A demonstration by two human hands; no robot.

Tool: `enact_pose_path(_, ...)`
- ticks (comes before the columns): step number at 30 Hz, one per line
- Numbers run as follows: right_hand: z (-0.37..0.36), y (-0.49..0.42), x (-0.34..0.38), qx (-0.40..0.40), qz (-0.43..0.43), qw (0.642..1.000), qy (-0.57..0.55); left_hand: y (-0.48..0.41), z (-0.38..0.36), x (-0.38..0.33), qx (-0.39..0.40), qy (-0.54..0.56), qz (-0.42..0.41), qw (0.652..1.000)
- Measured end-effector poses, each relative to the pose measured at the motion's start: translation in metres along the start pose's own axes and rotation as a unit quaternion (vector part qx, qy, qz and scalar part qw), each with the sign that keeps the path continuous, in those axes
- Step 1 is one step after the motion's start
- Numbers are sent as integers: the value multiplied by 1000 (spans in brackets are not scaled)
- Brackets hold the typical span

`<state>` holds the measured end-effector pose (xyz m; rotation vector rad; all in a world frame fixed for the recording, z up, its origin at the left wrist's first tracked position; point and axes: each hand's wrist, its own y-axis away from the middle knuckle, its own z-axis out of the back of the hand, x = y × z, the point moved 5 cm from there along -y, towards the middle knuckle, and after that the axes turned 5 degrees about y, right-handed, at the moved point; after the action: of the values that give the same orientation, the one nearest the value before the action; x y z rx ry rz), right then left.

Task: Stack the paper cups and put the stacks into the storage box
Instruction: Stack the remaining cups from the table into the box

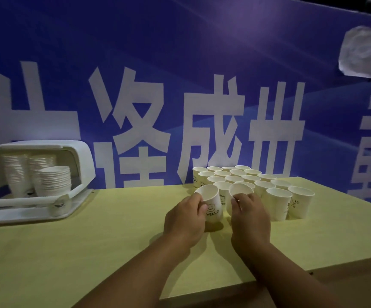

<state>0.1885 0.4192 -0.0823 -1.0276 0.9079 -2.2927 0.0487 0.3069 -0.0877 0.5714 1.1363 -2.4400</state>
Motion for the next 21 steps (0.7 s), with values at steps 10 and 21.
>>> enact_pose_path(10,-43,5,103,59,49,992,-96,0,77,78,-67,-50,19,996)
enact_pose_path(21,-107,5,196,66,91,971,-211,-32,161,153,-142,-89,0,986)
